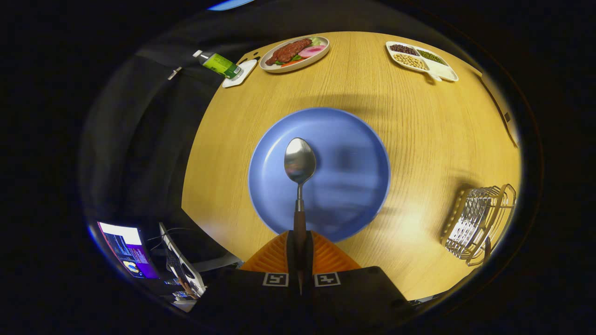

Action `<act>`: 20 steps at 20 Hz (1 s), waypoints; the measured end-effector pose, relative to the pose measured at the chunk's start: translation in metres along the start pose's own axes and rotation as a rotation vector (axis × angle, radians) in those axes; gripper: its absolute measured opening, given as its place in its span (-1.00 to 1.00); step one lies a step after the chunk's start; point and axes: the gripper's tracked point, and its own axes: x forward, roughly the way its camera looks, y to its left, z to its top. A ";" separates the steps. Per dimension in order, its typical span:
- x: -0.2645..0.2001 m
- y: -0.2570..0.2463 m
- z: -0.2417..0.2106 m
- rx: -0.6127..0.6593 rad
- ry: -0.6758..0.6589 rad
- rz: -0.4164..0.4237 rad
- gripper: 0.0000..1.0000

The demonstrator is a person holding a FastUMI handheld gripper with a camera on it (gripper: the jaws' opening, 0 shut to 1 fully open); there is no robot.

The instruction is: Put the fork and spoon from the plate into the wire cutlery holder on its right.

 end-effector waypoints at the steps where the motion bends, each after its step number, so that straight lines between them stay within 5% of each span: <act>1: -0.009 -0.003 -0.001 -0.006 0.000 -0.002 -0.89; 9: -0.109 -0.039 -0.005 -0.031 0.019 -0.044 -0.89; 20: -0.197 -0.155 -0.033 -0.104 0.263 -0.222 -0.89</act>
